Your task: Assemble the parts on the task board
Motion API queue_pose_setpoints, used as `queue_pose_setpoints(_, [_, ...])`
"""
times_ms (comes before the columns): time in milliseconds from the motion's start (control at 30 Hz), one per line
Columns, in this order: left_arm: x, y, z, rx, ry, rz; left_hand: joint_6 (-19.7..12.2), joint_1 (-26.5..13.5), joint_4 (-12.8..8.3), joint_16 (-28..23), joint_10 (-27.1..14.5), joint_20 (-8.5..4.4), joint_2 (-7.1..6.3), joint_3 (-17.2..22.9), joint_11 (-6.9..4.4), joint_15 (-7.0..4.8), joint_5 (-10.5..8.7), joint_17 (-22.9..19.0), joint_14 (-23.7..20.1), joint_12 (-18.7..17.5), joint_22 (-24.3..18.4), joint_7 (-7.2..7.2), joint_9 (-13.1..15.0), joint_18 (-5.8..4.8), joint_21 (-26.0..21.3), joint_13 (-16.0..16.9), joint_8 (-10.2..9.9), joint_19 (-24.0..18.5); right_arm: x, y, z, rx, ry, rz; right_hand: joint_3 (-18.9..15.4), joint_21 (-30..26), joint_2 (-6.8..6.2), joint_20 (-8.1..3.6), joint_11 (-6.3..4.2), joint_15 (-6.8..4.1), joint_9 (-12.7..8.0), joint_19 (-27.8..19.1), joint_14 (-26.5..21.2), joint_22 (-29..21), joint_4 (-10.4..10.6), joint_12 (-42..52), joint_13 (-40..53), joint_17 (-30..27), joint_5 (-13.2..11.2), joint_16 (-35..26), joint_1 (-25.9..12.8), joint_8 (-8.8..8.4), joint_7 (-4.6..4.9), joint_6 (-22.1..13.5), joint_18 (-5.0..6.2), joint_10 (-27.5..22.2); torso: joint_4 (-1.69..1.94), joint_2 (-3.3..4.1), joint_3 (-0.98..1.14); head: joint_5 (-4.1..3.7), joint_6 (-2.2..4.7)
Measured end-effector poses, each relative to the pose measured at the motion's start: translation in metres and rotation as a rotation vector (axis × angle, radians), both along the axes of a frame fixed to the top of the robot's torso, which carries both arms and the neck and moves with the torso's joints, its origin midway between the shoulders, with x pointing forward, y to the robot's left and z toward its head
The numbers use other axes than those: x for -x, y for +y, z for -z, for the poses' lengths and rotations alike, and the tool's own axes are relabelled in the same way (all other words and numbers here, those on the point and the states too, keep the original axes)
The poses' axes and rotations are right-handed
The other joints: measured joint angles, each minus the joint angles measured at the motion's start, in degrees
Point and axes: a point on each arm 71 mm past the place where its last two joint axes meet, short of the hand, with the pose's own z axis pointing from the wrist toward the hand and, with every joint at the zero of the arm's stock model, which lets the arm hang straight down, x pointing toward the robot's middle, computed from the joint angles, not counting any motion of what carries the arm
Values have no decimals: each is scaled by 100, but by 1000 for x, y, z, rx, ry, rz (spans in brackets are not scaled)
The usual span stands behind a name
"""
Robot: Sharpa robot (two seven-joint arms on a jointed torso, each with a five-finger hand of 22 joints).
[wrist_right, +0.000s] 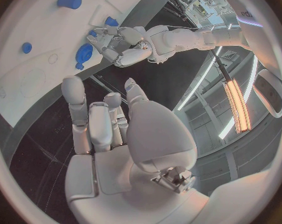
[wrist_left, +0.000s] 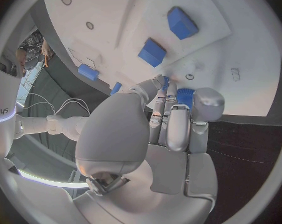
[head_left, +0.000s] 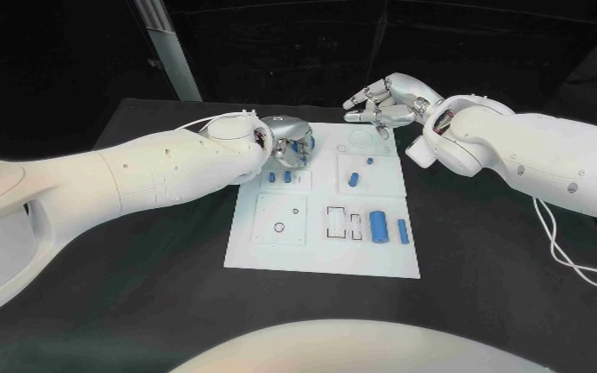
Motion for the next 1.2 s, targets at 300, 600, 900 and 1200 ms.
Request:
queue_pose_setpoints(300, [-3,16,-18,59,-25,-38,20,0,-31,0,-1,0,-1,30,1,0,-1,-1,0,-23,18,20,-1,0,0,0,-21,0,0,-1,0,1,0,2,0,0,0,0,0,0,0,0,0,0,0,0,0,0,0,0,0,0,0,0,0,0,3,-2,4,27,15])
queue_pose_setpoints(600, [-1,39,-21,73,-19,-73,41,-25,-31,0,23,0,-25,30,-22,0,-4,-10,0,-55,35,-1,0,0,39,-3,-21,0,0,-3,0,2,0,6,0,0,0,0,0,0,0,0,0,0,0,0,0,0,0,0,0,0,0,0,0,0,8,-2,1,59,45])
queue_pose_setpoints(900, [-1,48,-18,74,17,-96,42,-54,-48,-1,50,0,-55,48,-10,0,-4,-20,0,-88,42,0,-6,0,39,-3,-44,0,0,-4,1,2,1,7,0,0,0,0,0,0,0,0,0,0,0,0,0,-1,0,0,0,0,0,0,0,0,0,0,-3,80,42])
queue_pose_setpoints(1200, [-1,51,-16,66,47,-104,42,-54,-64,-1,49,0,-55,63,-9,0,-4,-25,0,-88,49,0,-6,1,39,-5,-43,0,0,-4,2,3,2,8,0,-28,0,0,0,0,0,0,0,0,0,0,0,-1,0,0,0,0,0,0,0,0,-11,6,-3,100,13])
